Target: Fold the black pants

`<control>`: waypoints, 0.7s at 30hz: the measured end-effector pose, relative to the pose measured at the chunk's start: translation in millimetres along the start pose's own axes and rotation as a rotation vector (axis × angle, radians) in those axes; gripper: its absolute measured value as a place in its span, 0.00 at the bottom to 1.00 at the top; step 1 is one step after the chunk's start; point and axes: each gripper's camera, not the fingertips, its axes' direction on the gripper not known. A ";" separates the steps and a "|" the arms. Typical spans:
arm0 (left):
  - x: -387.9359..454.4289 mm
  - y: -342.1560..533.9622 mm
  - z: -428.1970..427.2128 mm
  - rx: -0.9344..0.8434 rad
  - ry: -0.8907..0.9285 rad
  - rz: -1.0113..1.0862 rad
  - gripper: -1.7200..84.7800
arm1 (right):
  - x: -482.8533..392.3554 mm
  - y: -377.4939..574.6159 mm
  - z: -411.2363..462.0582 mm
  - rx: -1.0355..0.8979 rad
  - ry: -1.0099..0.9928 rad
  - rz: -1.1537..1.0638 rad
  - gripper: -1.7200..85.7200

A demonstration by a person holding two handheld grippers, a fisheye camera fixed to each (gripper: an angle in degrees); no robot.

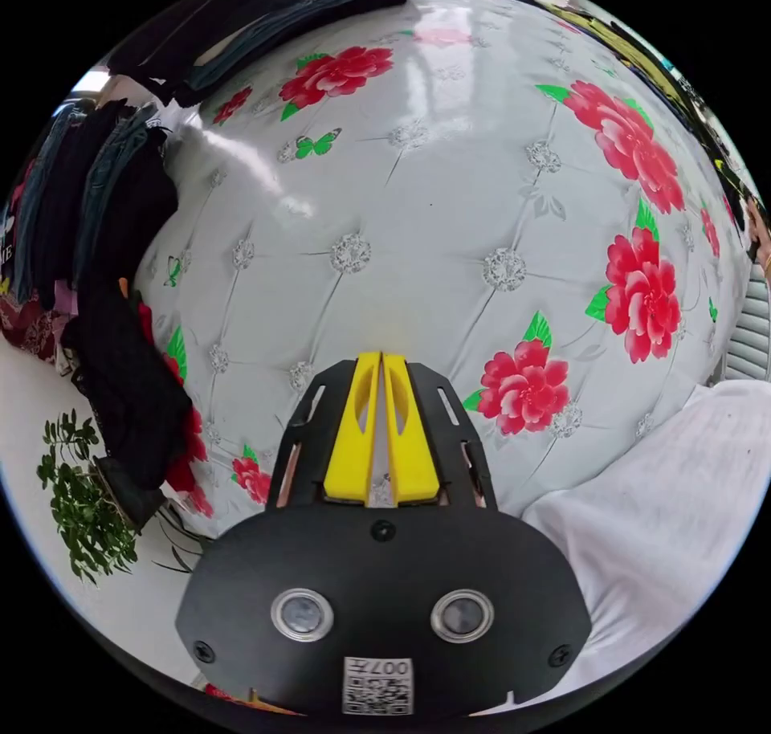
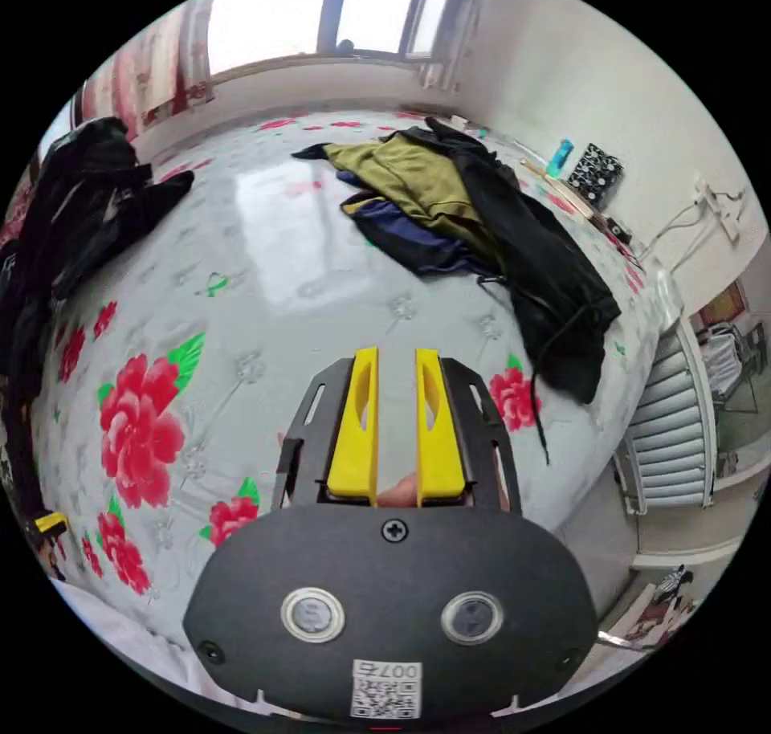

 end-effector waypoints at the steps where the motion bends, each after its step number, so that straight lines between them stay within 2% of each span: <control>1: 2.5 -2.4 0.2 -0.012 -0.011 -0.022 0.01 | 20.4 -8.0 2.1 0.008 0.037 0.041 0.10; 3: 5.7 -5.9 0.2 -0.031 -0.026 -0.065 0.01 | 89.2 -35.0 14.2 -0.006 0.142 0.159 0.10; 5: 10.1 -9.0 -0.3 -0.050 -0.052 -0.093 0.01 | 130.9 -49.1 30.5 -0.065 0.154 0.236 0.10; 7: 15.3 -13.6 -1.6 -0.079 -0.086 -0.119 0.01 | 159.0 -55.6 60.8 -0.204 0.111 0.273 0.09; 8: 16.3 -14.3 -2.1 -0.084 -0.094 -0.124 0.01 | 166.7 -52.3 90.6 -0.370 0.027 0.270 0.08; 9: 17.6 -15.0 -3.2 -0.091 -0.106 -0.130 0.01 | 170.3 -47.0 79.0 -0.241 0.017 0.306 0.07; 11: 17.0 -13.5 -5.9 -0.089 -0.112 -0.152 0.01 | 167.2 -42.1 79.4 -0.218 0.040 0.319 0.05; 14: 12.3 -5.4 -12.1 -0.060 -0.105 -0.205 0.01 | 140.6 -35.8 77.4 -0.224 0.106 0.166 0.03; 21: 3.0 20.7 -32.1 0.030 -0.122 -0.227 0.01 | 58.7 3.1 13.6 -0.139 -0.214 -0.053 0.02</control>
